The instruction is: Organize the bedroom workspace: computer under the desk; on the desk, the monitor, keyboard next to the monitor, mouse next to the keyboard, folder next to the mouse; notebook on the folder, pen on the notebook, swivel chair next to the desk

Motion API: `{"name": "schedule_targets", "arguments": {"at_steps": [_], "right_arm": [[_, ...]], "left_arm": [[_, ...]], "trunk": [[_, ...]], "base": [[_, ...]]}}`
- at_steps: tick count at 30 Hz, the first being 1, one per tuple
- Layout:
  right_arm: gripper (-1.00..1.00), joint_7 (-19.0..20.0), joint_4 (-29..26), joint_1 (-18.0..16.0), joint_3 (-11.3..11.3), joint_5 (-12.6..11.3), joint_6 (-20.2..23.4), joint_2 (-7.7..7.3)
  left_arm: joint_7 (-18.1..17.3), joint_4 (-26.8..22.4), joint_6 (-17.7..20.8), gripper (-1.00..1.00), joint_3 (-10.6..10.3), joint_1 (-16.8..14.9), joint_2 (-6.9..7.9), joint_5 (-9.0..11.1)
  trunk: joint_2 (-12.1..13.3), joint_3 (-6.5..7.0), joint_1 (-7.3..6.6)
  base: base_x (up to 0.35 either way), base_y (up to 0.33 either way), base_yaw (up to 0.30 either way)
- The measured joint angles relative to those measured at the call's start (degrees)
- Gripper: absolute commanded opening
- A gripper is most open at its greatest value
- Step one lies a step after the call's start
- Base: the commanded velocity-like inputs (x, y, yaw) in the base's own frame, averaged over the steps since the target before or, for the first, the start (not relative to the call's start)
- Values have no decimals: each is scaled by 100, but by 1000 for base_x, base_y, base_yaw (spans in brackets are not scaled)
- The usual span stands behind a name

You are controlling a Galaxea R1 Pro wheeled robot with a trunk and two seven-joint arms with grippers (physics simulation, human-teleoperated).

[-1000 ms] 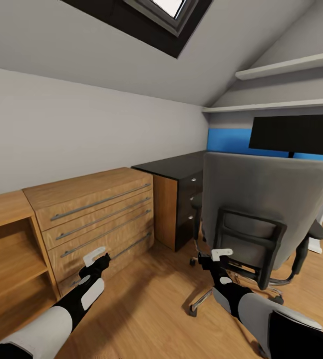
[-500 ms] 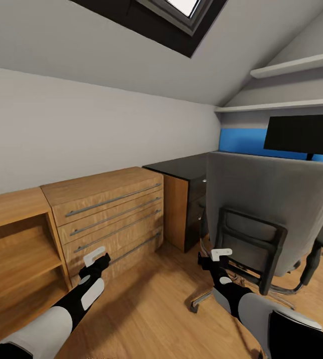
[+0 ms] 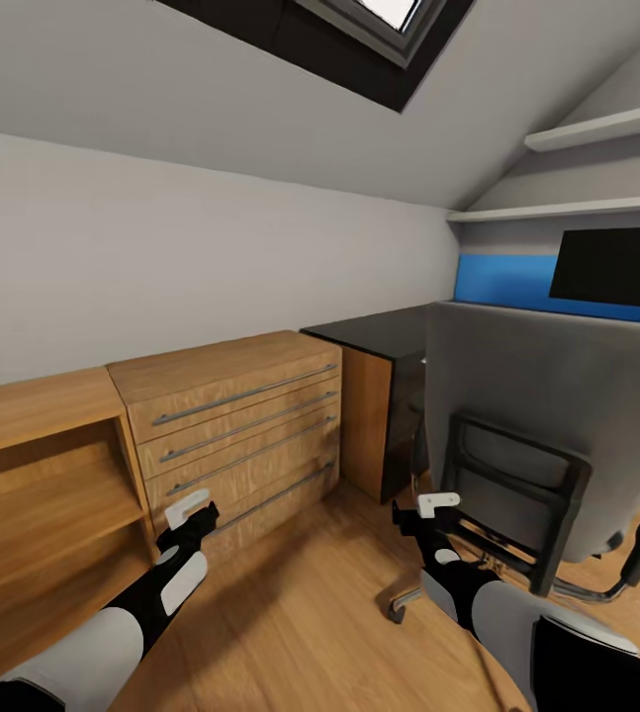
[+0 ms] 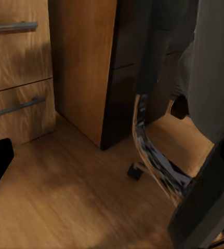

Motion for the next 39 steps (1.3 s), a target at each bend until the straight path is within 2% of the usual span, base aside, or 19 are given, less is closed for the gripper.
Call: {"name": "schedule_targets", "arguments": {"at_steps": [13, 39], "right_arm": [[100, 0, 0, -2, 1, 0, -1, -5], [100, 2, -1, 2, 1, 2, -2, -10]], "left_arm": [[-7, -1, 8, 100, -15, 2, -21, 5], [-10, 2, 21, 100, -16, -2, -37, 4]], "trunk": [[0, 0, 2], [0, 1, 3]], "base": [[-11, 0, 94], [-309, 0, -11]]}}
